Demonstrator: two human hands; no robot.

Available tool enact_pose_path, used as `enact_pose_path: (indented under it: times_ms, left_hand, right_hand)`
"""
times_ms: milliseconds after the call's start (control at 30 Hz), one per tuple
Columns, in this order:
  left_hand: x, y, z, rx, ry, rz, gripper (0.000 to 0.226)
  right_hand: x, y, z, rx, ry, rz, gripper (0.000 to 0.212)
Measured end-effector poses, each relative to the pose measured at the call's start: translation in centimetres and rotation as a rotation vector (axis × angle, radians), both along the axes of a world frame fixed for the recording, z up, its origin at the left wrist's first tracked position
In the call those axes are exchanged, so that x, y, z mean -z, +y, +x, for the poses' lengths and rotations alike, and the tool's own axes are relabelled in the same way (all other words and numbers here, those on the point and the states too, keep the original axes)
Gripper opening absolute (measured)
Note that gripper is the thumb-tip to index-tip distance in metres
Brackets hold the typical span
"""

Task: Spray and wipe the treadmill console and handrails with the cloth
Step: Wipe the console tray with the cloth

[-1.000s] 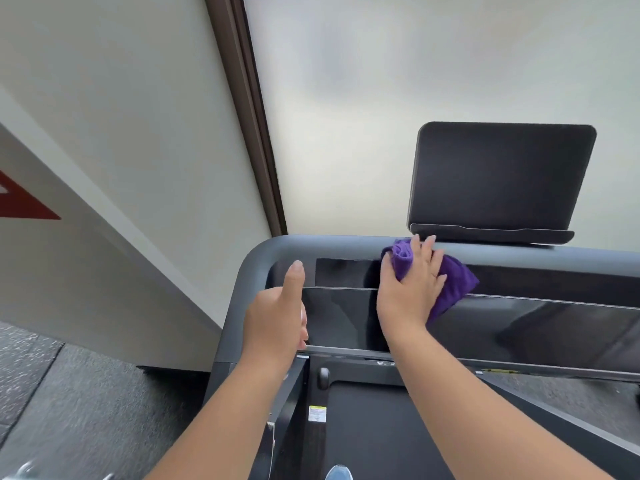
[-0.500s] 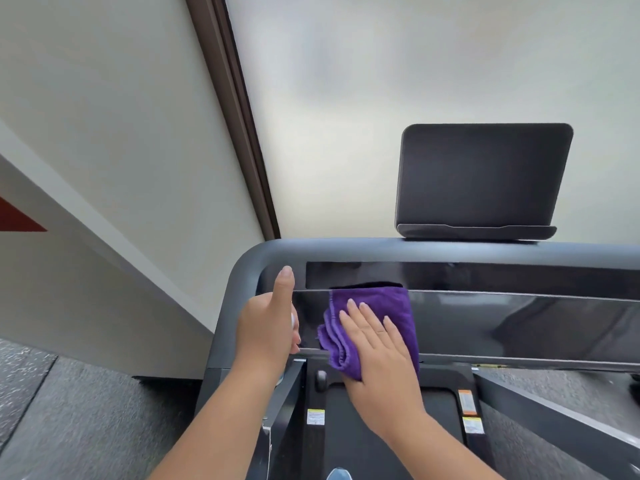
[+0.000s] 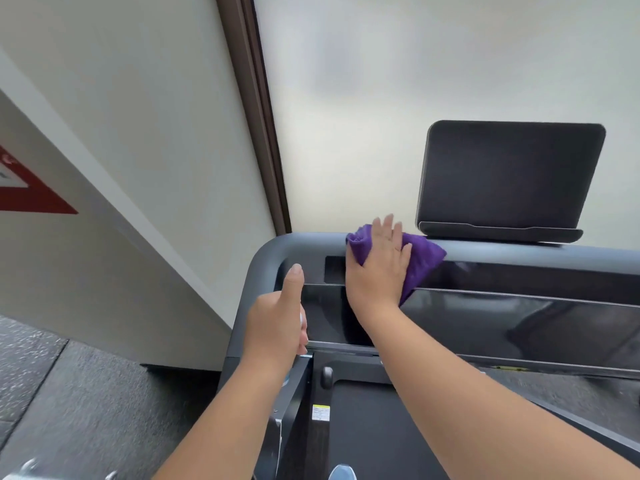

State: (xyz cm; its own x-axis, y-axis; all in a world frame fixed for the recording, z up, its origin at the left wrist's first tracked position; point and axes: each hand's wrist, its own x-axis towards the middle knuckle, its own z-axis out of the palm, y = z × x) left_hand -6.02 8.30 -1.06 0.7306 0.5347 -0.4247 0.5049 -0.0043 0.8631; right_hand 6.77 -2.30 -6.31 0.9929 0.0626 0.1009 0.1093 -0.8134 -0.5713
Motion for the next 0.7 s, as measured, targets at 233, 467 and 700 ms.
enact_pose_path:
  times_ms: [233,467,700]
  left_hand:
    - [-0.4,0.6,-0.3,-0.017,-0.016,0.003,0.077]
    - [-0.1,0.2,-0.2,0.024,0.013,0.027,0.079]
    - [-0.3,0.9,-0.7,0.018,0.026,0.021,0.074]
  right_hand:
    - [2.3,0.8,-5.7,-0.717,0.065,-0.159,0.084]
    - [4.6,-6.3,-9.8,-0.528,-0.100,-0.220,0.088]
    - [2.3,-6.8,-3.5,0.180,-0.029,0.131,0.066]
